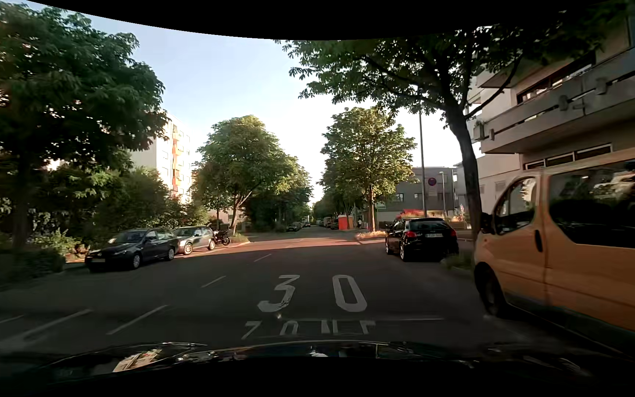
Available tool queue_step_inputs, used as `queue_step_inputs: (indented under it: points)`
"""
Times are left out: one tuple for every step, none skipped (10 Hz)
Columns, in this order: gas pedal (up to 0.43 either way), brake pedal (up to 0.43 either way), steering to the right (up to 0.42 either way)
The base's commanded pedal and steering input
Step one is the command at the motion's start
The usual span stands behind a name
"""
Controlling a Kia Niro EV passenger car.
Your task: Follow the waypoints while adhering to traffic rules and regulations
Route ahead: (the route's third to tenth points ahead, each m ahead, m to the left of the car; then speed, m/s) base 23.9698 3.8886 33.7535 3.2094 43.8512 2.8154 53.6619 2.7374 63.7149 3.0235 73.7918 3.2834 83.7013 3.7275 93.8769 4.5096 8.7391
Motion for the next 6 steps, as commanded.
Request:
queue_step_inputs:
  points:
    - [0.008,0.0,0.006]
    - [0.0,0.0,0.006]
    - [0.0,0.0,0.006]
    - [0.0,0.0,0.005]
    - [0.0,0.0,0.004]
    - [0.0,0.0,0.003]
